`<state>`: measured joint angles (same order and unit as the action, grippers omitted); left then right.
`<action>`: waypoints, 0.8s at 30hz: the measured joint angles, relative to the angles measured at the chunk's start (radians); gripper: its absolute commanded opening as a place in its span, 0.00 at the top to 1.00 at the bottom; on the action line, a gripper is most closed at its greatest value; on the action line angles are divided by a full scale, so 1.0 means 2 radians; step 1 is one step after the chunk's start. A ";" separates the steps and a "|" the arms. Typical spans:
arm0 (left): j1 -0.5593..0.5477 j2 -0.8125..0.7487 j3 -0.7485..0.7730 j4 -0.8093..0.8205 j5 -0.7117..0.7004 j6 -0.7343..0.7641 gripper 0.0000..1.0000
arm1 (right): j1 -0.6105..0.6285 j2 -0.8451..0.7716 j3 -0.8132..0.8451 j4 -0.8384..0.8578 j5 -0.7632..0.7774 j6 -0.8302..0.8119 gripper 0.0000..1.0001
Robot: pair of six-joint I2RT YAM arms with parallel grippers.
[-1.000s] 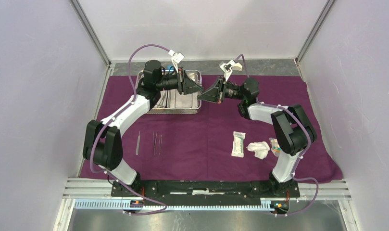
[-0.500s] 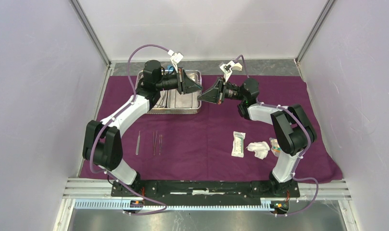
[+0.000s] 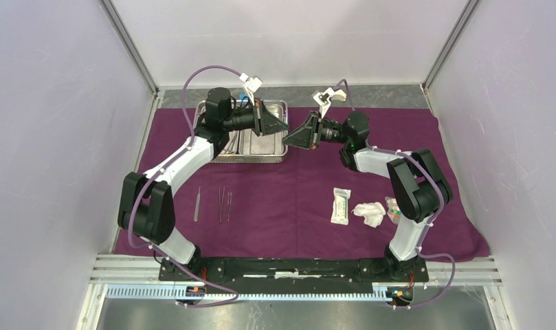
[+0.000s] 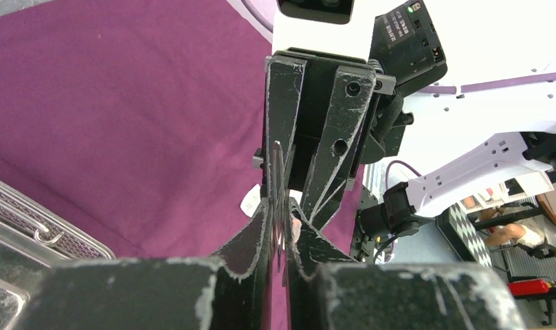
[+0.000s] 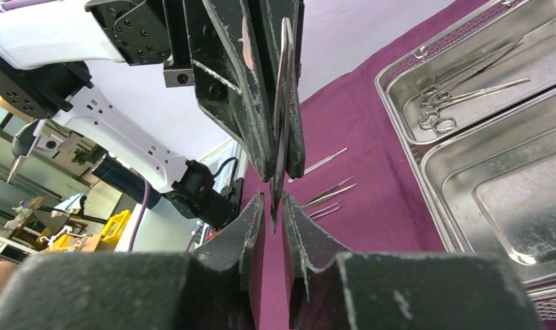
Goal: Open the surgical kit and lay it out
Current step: Place the medical item in the surgical kit.
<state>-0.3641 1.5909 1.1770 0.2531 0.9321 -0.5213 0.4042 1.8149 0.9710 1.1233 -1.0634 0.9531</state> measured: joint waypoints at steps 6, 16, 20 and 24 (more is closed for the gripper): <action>0.000 -0.010 -0.009 -0.015 -0.016 0.009 0.92 | 0.000 0.000 0.000 -0.040 -0.001 -0.033 0.58; 0.004 -0.056 -0.014 -0.084 -0.076 0.070 0.93 | -0.007 -0.045 0.000 -0.190 -0.001 -0.168 0.48; 0.005 -0.078 -0.014 -0.164 -0.123 0.113 0.93 | -0.026 -0.065 0.001 -0.249 0.000 -0.220 0.47; -0.001 -0.109 -0.020 -0.247 -0.179 0.144 0.93 | -0.056 -0.084 0.001 -0.311 0.007 -0.271 0.47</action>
<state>-0.3660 1.3720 1.1378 -0.2405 0.5739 -0.2333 0.2913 1.6463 0.9730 0.5003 -1.0500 0.4103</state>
